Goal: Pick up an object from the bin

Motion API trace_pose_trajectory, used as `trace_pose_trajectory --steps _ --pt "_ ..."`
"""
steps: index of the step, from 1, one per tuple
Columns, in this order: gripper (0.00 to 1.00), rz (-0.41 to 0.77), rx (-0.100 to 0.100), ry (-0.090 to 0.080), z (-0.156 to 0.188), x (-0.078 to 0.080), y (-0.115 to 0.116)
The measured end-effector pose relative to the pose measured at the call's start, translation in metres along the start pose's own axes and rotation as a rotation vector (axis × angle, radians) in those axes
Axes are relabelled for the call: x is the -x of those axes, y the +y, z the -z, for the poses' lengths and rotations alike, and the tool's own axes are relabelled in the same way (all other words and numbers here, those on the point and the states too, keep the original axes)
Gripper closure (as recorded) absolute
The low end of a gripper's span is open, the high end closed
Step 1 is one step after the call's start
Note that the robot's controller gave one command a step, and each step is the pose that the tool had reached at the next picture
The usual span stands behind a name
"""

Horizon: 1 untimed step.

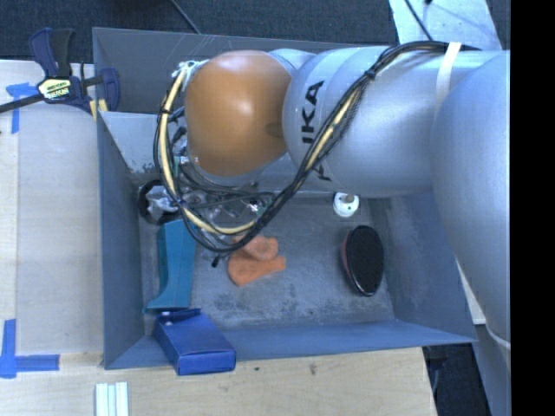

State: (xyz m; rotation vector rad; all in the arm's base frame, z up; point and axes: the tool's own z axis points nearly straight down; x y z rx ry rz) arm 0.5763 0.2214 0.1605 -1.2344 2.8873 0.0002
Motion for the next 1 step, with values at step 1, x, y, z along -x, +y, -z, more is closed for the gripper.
trace_pose_trajectory --steps 1 --pt "0.0 0.197 -0.003 0.0 -0.0749 0.0155 -0.0021"
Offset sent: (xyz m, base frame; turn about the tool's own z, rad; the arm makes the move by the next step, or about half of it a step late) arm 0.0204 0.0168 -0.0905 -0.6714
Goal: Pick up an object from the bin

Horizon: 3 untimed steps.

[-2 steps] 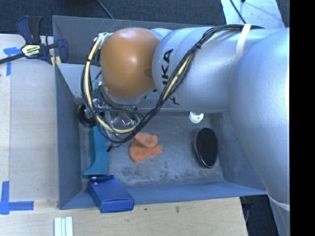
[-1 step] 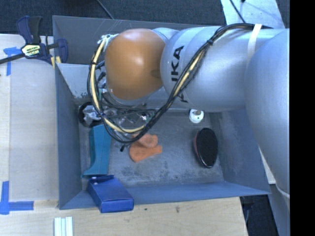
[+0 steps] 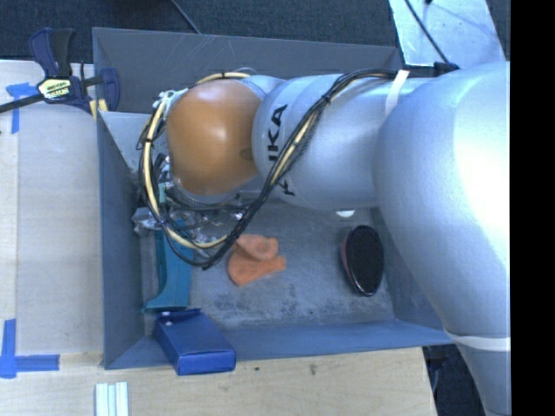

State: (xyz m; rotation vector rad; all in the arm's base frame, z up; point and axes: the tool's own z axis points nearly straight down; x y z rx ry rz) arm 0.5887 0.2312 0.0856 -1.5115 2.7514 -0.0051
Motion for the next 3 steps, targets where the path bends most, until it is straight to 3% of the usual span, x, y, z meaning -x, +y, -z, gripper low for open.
trace_pose_trajectory --steps 1,3 --pt "1.0 0.334 -0.002 0.001 -0.0225 0.0085 -0.0055" --pt "1.0 0.412 -0.001 -0.003 -0.0199 0.0088 -0.0047"
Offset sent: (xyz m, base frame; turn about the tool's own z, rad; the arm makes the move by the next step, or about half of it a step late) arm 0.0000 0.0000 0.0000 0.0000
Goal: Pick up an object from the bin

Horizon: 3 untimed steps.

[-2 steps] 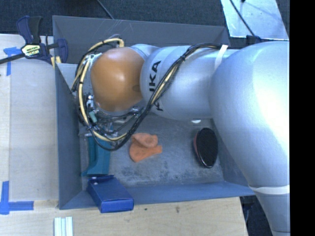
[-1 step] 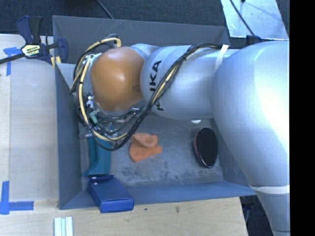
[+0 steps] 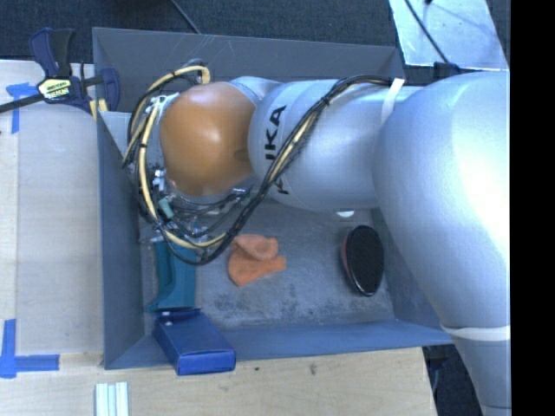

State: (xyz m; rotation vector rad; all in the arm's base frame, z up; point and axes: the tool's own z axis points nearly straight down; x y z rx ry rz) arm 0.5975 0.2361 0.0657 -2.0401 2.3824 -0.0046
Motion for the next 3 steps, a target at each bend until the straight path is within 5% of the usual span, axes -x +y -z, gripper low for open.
trace_pose_trajectory --steps 3 --pt "1.0 -0.008 0.007 0.001 0.016 -0.001 0.002"
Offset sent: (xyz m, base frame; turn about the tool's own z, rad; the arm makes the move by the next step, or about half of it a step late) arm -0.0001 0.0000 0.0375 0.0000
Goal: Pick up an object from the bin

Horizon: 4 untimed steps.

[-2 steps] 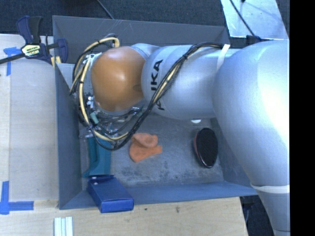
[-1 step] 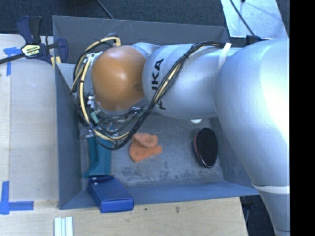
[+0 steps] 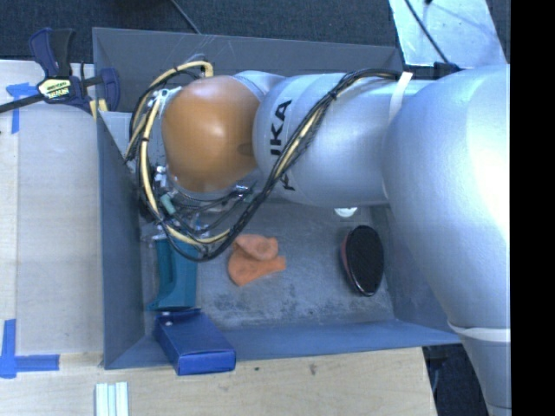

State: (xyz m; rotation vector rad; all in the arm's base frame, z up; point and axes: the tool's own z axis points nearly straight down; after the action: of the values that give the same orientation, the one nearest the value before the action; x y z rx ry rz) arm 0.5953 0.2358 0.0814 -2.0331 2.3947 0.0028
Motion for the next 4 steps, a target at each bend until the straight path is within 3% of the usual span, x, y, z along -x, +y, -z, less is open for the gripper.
trace_pose_trajectory --steps 2,3,4 --pt "1.0 0.0 0.002 0.001 0.011 0.0 0.001" --pt "1.0 0.0 0.01 0.006 0.032 -0.001 0.003" --pt "1.0 -0.001 0.003 0.002 0.053 -0.001 0.001"
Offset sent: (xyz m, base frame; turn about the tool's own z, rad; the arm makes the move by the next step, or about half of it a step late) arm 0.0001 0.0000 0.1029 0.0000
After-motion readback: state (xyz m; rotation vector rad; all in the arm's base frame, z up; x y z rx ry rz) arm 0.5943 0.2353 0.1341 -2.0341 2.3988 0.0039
